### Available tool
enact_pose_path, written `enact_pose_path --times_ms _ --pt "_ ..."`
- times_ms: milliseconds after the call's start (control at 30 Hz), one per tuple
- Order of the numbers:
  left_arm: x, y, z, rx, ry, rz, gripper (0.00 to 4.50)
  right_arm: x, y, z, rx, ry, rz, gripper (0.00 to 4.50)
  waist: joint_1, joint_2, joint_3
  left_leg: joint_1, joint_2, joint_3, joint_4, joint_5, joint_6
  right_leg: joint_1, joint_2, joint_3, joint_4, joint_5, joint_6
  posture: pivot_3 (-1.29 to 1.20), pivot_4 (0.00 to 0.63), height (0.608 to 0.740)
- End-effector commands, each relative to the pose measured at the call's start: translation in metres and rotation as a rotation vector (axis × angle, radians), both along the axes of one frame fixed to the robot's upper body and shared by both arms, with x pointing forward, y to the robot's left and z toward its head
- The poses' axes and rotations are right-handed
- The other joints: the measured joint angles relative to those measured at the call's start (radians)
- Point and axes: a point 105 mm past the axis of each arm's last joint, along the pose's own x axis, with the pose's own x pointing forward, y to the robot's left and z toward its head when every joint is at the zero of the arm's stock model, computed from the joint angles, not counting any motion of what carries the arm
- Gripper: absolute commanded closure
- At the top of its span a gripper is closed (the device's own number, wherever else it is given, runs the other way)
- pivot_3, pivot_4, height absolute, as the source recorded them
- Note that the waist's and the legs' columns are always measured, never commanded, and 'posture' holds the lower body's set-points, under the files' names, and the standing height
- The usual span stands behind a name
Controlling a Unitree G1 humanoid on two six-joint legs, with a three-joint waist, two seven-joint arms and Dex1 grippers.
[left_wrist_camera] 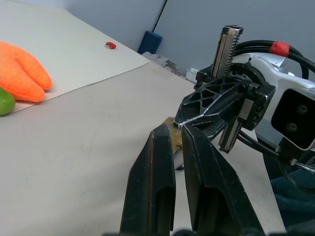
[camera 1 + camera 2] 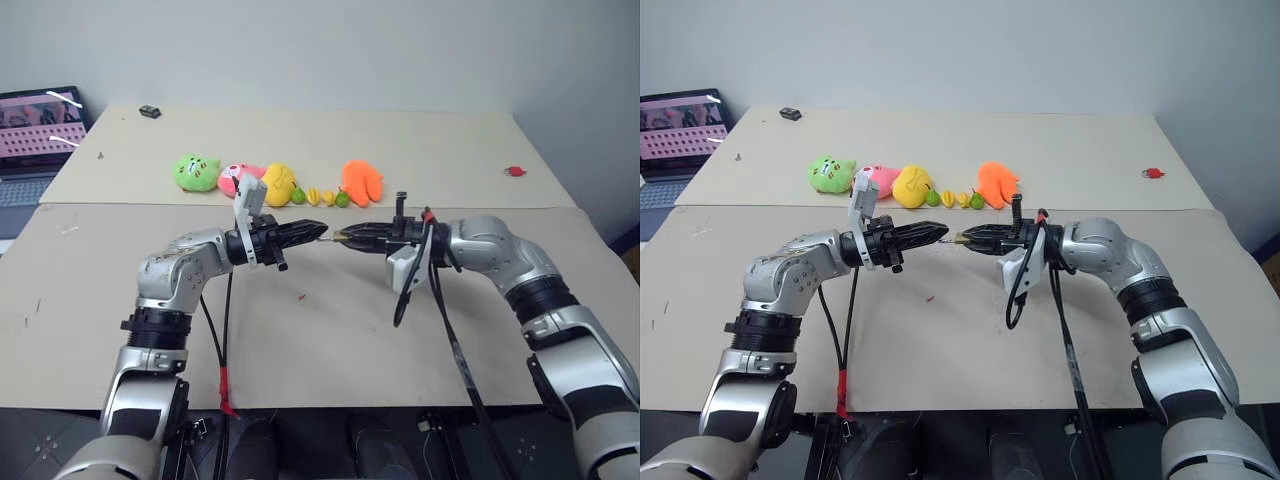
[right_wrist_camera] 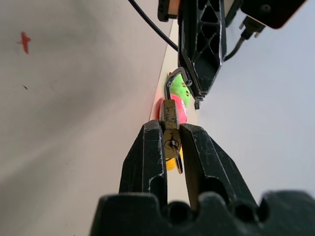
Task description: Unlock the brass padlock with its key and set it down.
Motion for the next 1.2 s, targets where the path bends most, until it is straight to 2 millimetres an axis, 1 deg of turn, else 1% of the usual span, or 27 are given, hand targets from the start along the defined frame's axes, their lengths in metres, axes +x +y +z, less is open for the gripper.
enact_pose_path --times_ms 33,133,233,300,333,400,467,533,600,700,767,867,1000,1067,1133,1167,1200 --pt "0.000 0.004 0.010 -0.018 -0.034 0.024 4.06 0.001 0.002 0.022 0.052 -0.068 0.018 4.42 0.000 0.000 0.000 0.000 0.000 0.000 0.000 0.000 0.000 0.000 0.000 0.000 0.000 0.000 0.000 0.00 0.150 0.717" --pt "0.006 0.016 0.011 -0.006 -0.034 0.080 4.06 0.000 0.007 0.010 0.044 -0.034 0.025 4.42 -0.001 0.000 0.000 0.000 0.000 0.000 0.000 0.000 0.000 0.000 0.000 0.000 0.000 0.000 0.000 0.00 0.150 0.717" --pt "0.005 0.039 0.012 0.005 -0.008 0.115 4.06 -0.005 0.014 -0.011 0.012 0.007 0.047 4.42 -0.004 0.000 0.000 0.000 0.000 0.000 0.000 0.000 0.000 0.000 0.000 0.000 0.000 0.000 0.000 0.00 0.150 0.717" --pt "-0.007 0.060 -0.003 0.102 0.015 0.092 4.06 -0.008 0.019 -0.022 0.008 0.024 0.061 4.42 -0.012 0.000 0.000 0.000 0.000 0.000 -0.001 0.000 0.000 0.000 0.000 0.000 0.000 0.000 0.000 0.00 0.150 0.717" --pt "-0.017 0.073 -0.013 0.164 0.027 0.066 4.06 -0.010 0.022 -0.026 0.011 0.032 0.070 4.42 -0.017 0.000 0.000 0.001 0.000 0.000 -0.001 0.000 0.000 0.000 0.000 0.000 0.000 0.000 0.000 0.00 0.150 0.717" --pt "-0.035 0.099 -0.027 0.250 0.077 0.039 4.06 -0.013 0.023 -0.033 0.014 0.041 0.076 4.42 -0.032 0.000 0.000 0.001 0.001 0.000 -0.003 0.000 0.000 -0.001 0.000 0.000 0.000 0.000 0.000 0.00 0.150 0.717" --pt "-0.045 0.121 -0.034 0.306 0.101 0.049 4.06 -0.013 0.023 -0.038 0.018 0.046 0.069 4.42 -0.031 -0.001 0.001 0.000 0.000 0.000 -0.004 0.000 0.000 -0.002 0.000 0.000 0.000 0.000 0.000 0.00 0.150 0.717" --pt "-0.052 0.132 -0.040 0.358 0.069 0.058 4.06 -0.012 0.023 -0.041 0.019 0.050 0.063 4.42 -0.026 -0.001 0.002 0.000 0.000 0.000 -0.004 0.001 -0.002 -0.002 0.000 -0.001 0.001 0.000 -0.001 0.00 0.150 0.717" --pt "-0.060 0.130 -0.045 0.389 0.034 0.036 4.06 -0.013 0.025 -0.044 0.031 0.059 0.064 4.42 -0.020 -0.001 0.002 0.002 0.000 -0.001 -0.003 0.001 -0.002 0.000 0.000 -0.001 0.000 0.000 -0.001 0.00 0.150 0.717" --pt "-0.069 0.112 -0.049 0.395 -0.057 -0.016 4.06 -0.012 0.031 -0.043 0.081 0.087 0.061 4.42 -0.016 -0.002 0.002 0.001 0.001 0.000 -0.003 0.001 -0.002 0.000 -0.001 -0.001 0.000 0.000 -0.001 0.00 0.150 0.717" --pt "-0.068 0.100 -0.045 0.370 -0.116 -0.018 4.06 -0.011 0.034 -0.042 0.113 0.108 0.050 4.42 -0.015 -0.002 0.002 0.000 0.001 0.000 -0.003 0.001 -0.002 -0.001 -0.001 -0.001 0.000 0.000 -0.002 0.00 0.150 0.717" --pt "-0.068 0.086 -0.043 0.357 -0.181 -0.028 4.06 -0.010 0.035 -0.045 0.140 0.140 0.036 4.42 -0.016 -0.002 0.002 0.000 0.001 0.000 -0.003 0.001 -0.002 -0.001 0.000 -0.001 0.000 0.001 -0.002 0.00 0.150 0.717" --pt "-0.068 0.069 -0.037 0.334 -0.240 -0.071 4.06 -0.022 0.042 -0.072 0.067 0.173 0.068 4.42 -0.016 -0.002 0.002 0.001 0.001 0.000 -0.003 0.001 -0.002 0.000 0.000 -0.001 0.000 0.001 -0.002 0.00 0.150 0.717" --pt "-0.066 0.060 -0.031 0.302 -0.241 -0.086 4.06 -0.029 0.041 -0.088 0.001 0.180 0.086 4.42 -0.016 -0.002 0.002 0.001 0.001 0.000 -0.003 0.001 -0.002 0.000 0.000 -0.001 0.000 0.001 -0.002 0.00 0.150 0.717" --pt "-0.062 0.059 -0.027 0.292 -0.241 -0.089 4.16 -0.029 0.037 -0.098 -0.032 0.189 0.075 3.40 -0.017 -0.002 0.002 0.001 0.000 0.000 -0.003 0.001 -0.002 -0.001 0.000 -0.001 0.000 0.001 -0.002 0.00 0.150 0.717" --pt "-0.061 0.060 -0.026 0.296 -0.243 -0.086 4.16 -0.028 0.035 -0.099 -0.031 0.205 0.066 3.25 -0.018 -0.002 0.002 0.001 0.000 0.000 -0.003 0.001 -0.002 -0.001 0.000 -0.001 0.000 0.001 -0.002 0.00 0.150 0.717" --pt "-0.060 0.061 -0.026 0.298 -0.241 -0.086 4.16 -0.028 0.034 -0.100 -0.029 0.217 0.061 2.82 -0.019 -0.002 0.002 0.001 0.000 0.000 -0.003 0.001 -0.002 0.000 0.000 -0.001 0.000 0.001 -0.002 0.00 0.150 0.717"
